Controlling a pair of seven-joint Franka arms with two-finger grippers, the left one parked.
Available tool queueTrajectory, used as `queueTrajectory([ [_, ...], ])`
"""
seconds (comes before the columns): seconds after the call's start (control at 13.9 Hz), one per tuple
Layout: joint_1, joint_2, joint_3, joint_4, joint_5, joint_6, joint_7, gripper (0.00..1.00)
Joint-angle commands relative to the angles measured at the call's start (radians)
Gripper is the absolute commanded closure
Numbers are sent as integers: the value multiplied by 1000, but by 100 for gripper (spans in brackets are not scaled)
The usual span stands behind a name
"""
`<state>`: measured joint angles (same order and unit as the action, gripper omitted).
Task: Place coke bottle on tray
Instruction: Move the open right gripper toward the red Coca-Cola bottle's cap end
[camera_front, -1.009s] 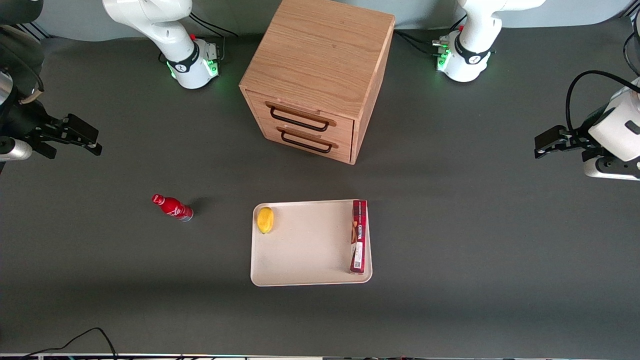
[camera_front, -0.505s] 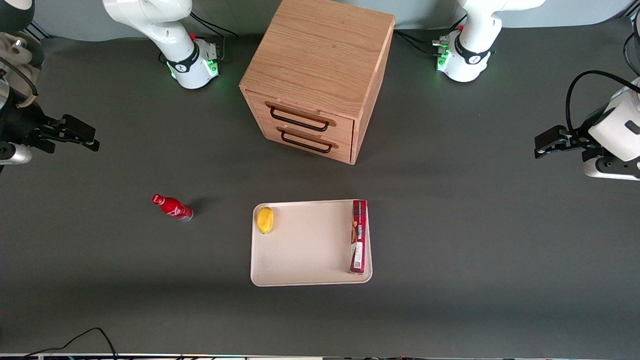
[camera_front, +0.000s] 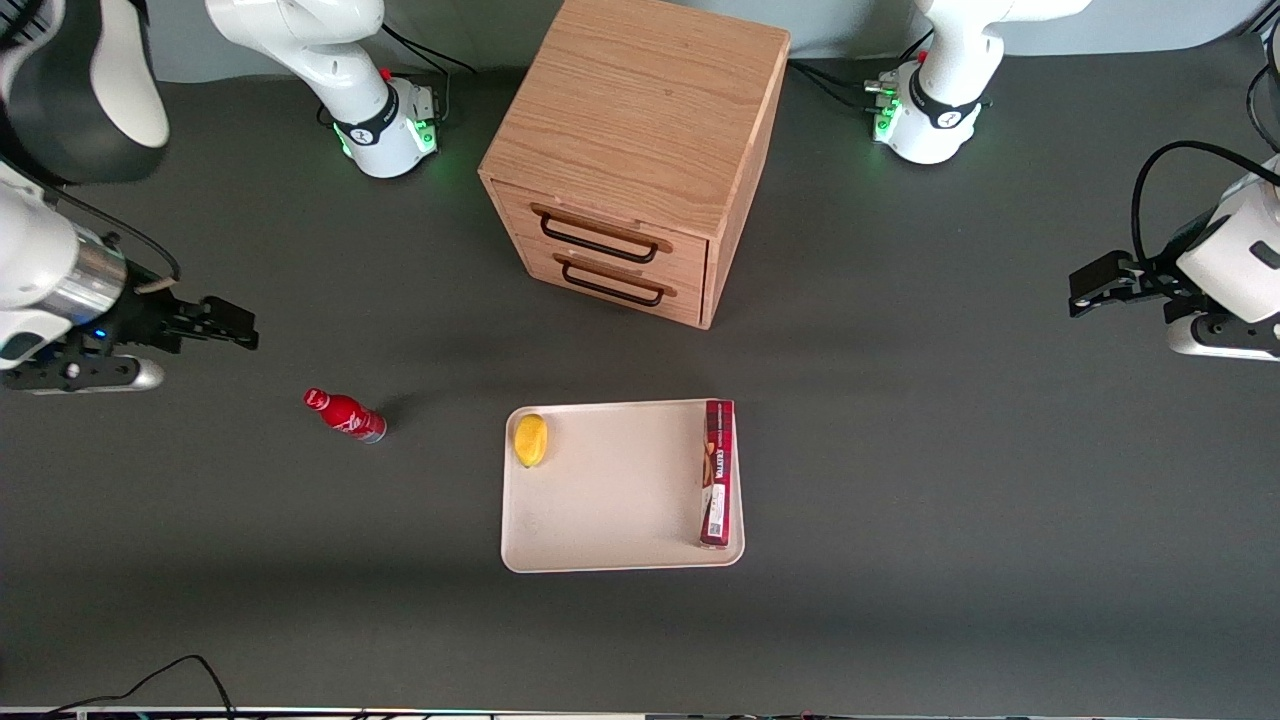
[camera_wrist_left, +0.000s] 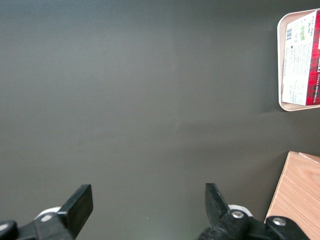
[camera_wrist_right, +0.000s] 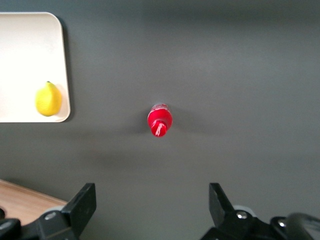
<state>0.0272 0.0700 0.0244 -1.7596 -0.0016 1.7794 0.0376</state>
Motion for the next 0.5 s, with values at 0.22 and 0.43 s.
queueTrajectory([
  [0.22, -23, -70, 5, -300, -4, 271, -77, 1],
  [0.43, -24, -70, 5, -414, -6, 386, -77, 2],
])
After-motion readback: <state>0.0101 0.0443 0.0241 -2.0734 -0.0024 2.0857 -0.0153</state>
